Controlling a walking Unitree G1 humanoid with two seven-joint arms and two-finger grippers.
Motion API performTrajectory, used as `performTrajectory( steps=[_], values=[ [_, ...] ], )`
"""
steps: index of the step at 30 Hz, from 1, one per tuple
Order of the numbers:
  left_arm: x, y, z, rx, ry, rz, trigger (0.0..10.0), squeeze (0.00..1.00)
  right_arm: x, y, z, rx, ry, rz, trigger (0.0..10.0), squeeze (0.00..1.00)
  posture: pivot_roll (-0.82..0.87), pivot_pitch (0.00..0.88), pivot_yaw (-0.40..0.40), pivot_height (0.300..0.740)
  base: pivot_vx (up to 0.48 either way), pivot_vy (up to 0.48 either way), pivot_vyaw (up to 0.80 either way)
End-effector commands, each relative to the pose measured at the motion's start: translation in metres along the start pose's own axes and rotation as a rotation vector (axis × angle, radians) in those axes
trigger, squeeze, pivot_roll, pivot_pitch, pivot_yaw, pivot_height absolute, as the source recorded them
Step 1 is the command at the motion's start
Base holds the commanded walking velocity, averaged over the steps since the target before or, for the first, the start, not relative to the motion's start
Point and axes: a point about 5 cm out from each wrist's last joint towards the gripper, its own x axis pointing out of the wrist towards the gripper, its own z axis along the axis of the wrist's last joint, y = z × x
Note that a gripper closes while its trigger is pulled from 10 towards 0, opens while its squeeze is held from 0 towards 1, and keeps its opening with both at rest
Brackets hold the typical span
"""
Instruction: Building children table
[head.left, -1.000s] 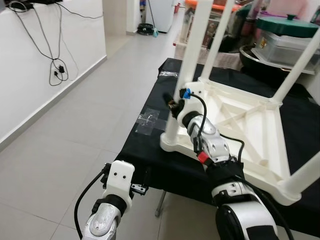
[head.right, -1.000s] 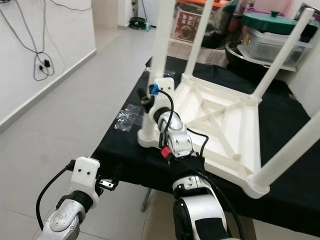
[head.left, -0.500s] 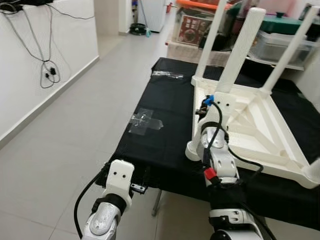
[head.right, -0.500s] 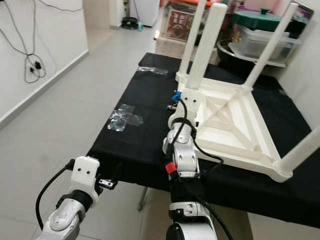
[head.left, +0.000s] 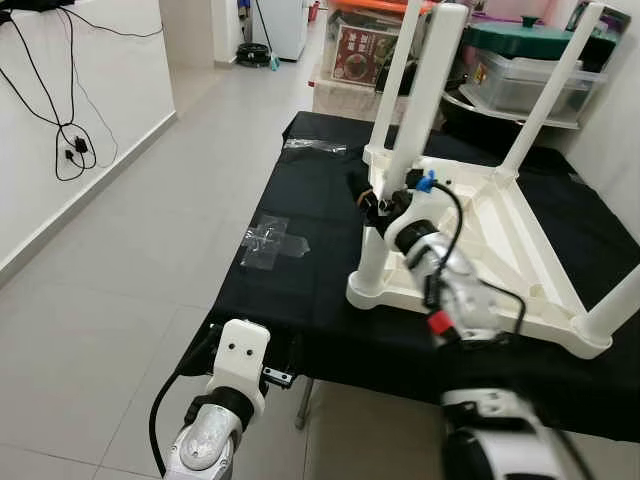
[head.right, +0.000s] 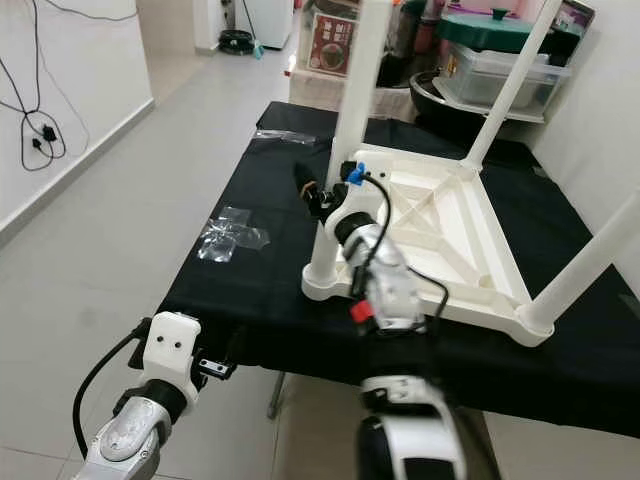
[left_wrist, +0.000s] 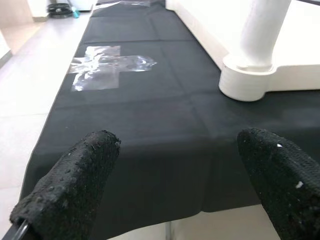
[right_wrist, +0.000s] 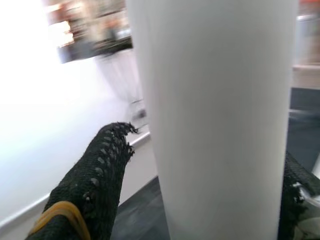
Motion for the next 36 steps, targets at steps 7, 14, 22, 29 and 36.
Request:
performTrajectory(
  steps=[7, 14, 22, 29, 36],
  values=[
    [0.0, -0.001, -0.005, -0.008, 0.028, -0.001, 10.0, 0.0, 0.01, 0.032, -0.014, -0.024, 0.113, 0.483, 10.0, 0.0, 0.12, 0.042, -0.137, 0.74, 0.0, 0.0, 0.0],
    [0.0, -0.001, -0.005, -0.008, 0.027, -0.001, 10.0, 0.0, 0.014, 0.036, -0.015, -0.032, 0.124, 0.531, 10.0, 0.0, 0.12, 0.043, -0.138, 0.74, 0.0, 0.0, 0.0],
    [-0.001, -0.003, -0.004, -0.018, 0.027, 0.002, 10.0, 0.0, 0.042, 0.044, -0.013, -0.014, 0.04, 0.327, 0.0, 0.0, 0.12, 0.049, -0.144, 0.74, 0.0, 0.0, 0.0],
    [-0.002, -0.003, -0.005, -0.021, 0.03, -0.004, 10.0, 0.0, 0.027, 0.014, -0.019, -0.087, -0.015, -0.376, 0.0, 0.0, 0.1, 0.041, -0.132, 0.74, 0.0, 0.0, 0.0],
    [-0.001, -0.004, -0.005, -0.017, 0.032, -0.01, 10.0, 0.0, -0.011, -0.001, -0.034, -0.088, 0.053, -0.949, 0.0, 0.0, 0.11, 0.035, -0.135, 0.74, 0.0, 0.0, 0.0]
  ],
)
